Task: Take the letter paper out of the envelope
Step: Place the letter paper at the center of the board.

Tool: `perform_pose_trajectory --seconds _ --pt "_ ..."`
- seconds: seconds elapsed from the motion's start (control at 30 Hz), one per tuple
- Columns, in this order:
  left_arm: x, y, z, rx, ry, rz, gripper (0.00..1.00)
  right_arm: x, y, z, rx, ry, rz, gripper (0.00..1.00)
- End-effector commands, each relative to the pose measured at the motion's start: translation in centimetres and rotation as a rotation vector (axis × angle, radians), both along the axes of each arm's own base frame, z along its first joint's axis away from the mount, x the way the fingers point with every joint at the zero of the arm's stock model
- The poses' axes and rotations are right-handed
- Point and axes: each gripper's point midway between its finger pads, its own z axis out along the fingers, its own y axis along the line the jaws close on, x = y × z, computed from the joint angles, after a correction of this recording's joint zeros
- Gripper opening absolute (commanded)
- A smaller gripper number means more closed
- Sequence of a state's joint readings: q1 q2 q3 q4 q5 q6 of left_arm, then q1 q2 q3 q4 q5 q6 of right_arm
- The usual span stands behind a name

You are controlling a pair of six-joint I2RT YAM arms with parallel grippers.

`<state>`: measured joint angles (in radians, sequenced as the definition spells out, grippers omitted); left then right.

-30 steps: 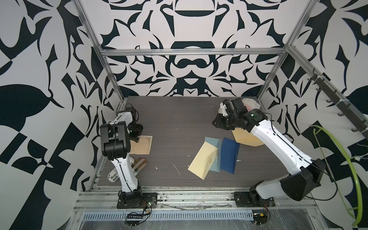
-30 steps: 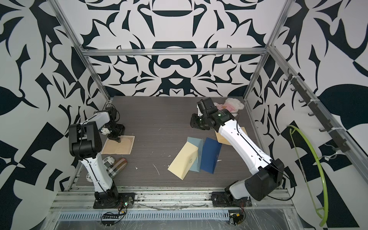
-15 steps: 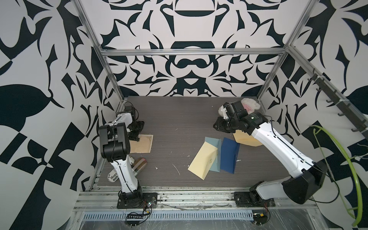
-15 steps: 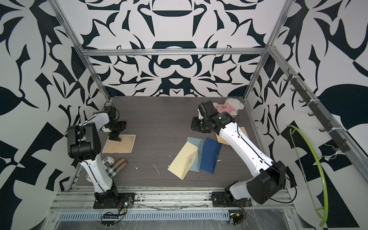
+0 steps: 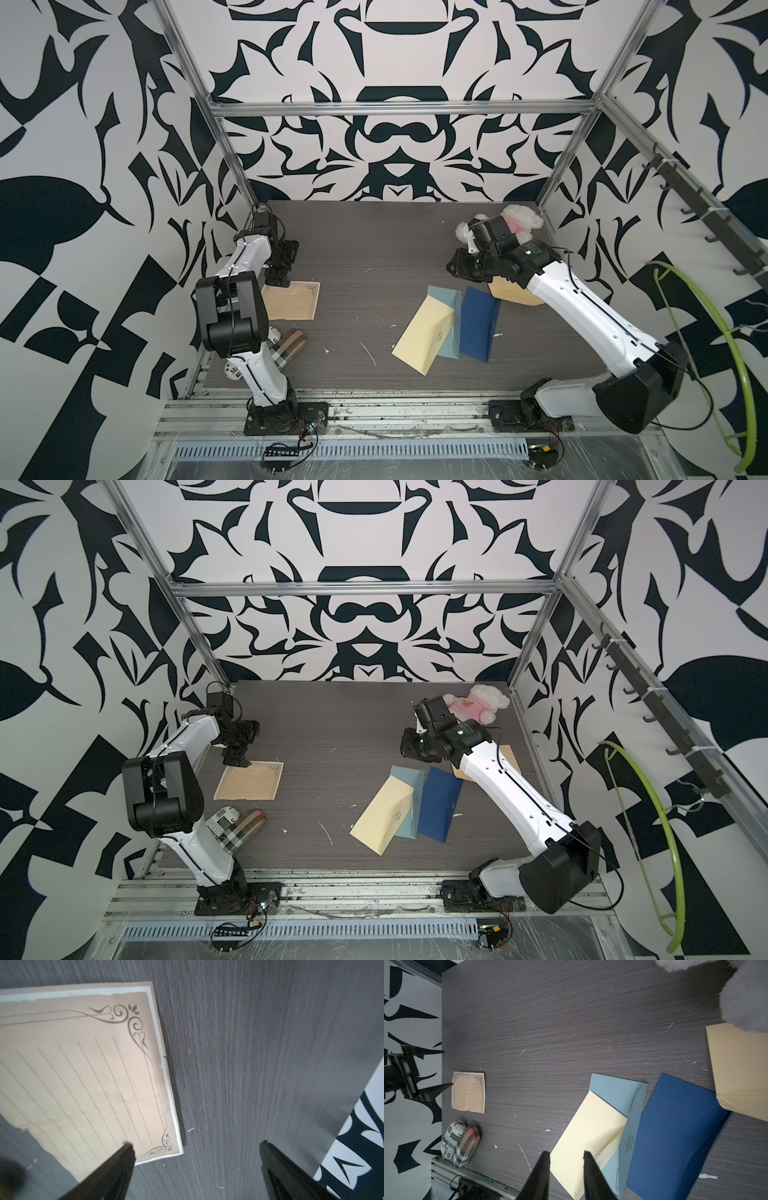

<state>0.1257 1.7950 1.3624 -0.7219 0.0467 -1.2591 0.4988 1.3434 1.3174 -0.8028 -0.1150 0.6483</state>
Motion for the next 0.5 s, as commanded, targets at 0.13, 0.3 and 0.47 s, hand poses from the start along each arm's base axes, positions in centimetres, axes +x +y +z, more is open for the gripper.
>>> perform_pose_trajectory --seconds 0.13,0.3,0.47 --pt "2.2 -4.5 5.8 0.09 -0.176 -0.252 0.95 -0.9 -1.7 0.2 -0.073 -0.015 -0.143 0.29" --pt "3.2 -12.0 7.8 0.01 -0.351 -0.569 0.91 -2.8 -1.8 -2.9 -0.14 0.119 -0.246 0.29" --pt "0.6 -19.0 7.9 -0.045 -0.399 -0.841 0.88 -5.0 -0.4 -6.5 -0.157 0.227 -0.286 0.29"
